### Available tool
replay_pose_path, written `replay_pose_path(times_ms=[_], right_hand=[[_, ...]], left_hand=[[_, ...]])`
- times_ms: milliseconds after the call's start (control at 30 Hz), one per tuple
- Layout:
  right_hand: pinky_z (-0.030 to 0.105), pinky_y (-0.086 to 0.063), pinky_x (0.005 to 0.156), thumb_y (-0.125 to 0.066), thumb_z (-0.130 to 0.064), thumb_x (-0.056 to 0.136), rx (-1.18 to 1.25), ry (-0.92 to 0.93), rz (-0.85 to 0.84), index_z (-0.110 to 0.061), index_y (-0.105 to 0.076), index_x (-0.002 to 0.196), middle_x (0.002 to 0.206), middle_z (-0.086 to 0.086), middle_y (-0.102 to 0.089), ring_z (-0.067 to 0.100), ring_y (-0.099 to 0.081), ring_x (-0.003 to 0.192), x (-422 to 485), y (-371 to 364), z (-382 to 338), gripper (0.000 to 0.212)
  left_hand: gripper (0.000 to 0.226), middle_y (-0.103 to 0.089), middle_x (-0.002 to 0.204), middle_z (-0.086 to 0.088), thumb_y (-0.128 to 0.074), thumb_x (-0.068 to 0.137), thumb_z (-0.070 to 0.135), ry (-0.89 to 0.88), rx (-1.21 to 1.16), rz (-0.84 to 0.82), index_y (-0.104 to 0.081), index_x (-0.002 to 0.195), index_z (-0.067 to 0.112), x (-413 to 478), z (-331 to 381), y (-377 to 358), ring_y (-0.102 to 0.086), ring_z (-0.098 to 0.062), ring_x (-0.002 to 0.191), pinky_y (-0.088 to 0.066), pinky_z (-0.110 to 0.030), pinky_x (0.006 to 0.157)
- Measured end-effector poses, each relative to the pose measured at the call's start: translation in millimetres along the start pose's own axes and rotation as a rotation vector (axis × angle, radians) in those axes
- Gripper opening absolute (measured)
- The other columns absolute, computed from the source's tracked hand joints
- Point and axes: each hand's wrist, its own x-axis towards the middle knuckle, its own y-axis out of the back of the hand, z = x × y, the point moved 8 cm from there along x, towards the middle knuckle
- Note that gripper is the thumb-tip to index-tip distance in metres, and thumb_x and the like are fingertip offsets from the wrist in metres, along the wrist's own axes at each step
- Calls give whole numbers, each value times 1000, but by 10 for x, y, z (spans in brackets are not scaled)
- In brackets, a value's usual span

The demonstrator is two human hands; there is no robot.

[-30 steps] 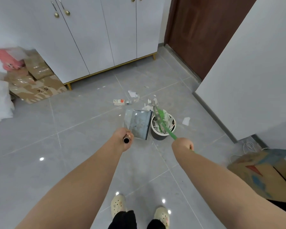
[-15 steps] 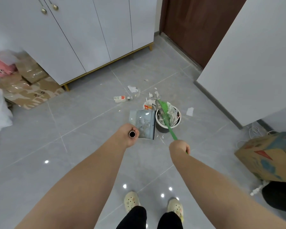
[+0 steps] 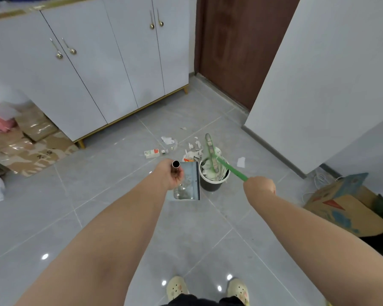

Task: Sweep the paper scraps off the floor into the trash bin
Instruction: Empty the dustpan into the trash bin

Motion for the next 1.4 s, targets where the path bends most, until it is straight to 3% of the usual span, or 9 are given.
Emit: replay_pose_path(times_ms=[167,467,600,767,900,1033,1133,1233,1400], right_hand=[[36,-53,89,-47,-2,92,13,-31,92,-6,-49,133,123,6,-59,26,-59,112,-76,210,137,41],[27,-46,67,-43,-12,90,263,-34,81,-10,-35,140,84,-1,-51,20,-56,80,-21,506,-1,51],[19,-34,41,-41,-3,90,594,-78,-92,2,-34,136,65,9,-44,19,-44,47,52,572,-75,47],[12,-29,35,-43,4,89,1263,-188,-264,-5,-41,82,59,10,-40,14,-37,34,116,526,-230,11],[15,-32,39,-45,2,86,1417,-182,-248,-8,-42,90,48,9,-44,13,-38,25,259,523,-312,11],[12,-29,35,-43,1,88,1525,-135,-274,-6,-43,83,51,7,-41,10,-36,24,353,670,-447,8],[9,-23,30,-39,-2,92,1639,-95,-359,-10,-38,70,37,1,-38,7,-32,22,472,792,-614,24],[11,-28,32,-42,-2,91,1542,-92,-393,-11,-40,68,37,0,-39,9,-35,26,592,811,-752,25],[30,-40,51,-48,4,76,1172,-70,-295,-3,-48,59,59,18,-51,22,-45,46,899,842,-1061,19]], left_hand=[[30,-36,31,0,-31,91,10,-12,38,-17,-38,62,13,-44,150,7,-37,-8,22,-33,-8,31],[30,-40,47,-1,-33,94,22,-52,263,-80,-55,77,9,75,566,111,-39,-8,27,-34,-10,33],[33,-40,39,-1,-30,94,28,-64,307,-54,-49,74,12,99,685,151,-37,-11,27,-32,-10,34],[35,-43,56,-8,-22,92,19,-128,309,-61,-55,85,8,184,917,131,-42,-16,35,-36,-14,36],[26,-46,61,-9,-27,90,-1,-204,502,-64,-49,102,7,263,1087,94,-49,-17,36,-42,-18,34],[19,-46,57,-5,-58,93,28,-274,793,63,-51,96,10,424,1157,252,-47,-13,32,-42,-18,37],[42,-54,66,-7,-47,94,50,-463,1120,282,-57,92,9,466,1380,430,-58,-25,57,-46,-27,58],[53,-65,90,-15,-41,95,53,-594,1317,442,-62,92,5,496,1540,524,-63,-34,90,-45,-32,73],[43,-55,69,-8,-50,95,40,-600,1117,521,-57,70,6,653,1752,692,-60,-36,80,-42,-32,65]])
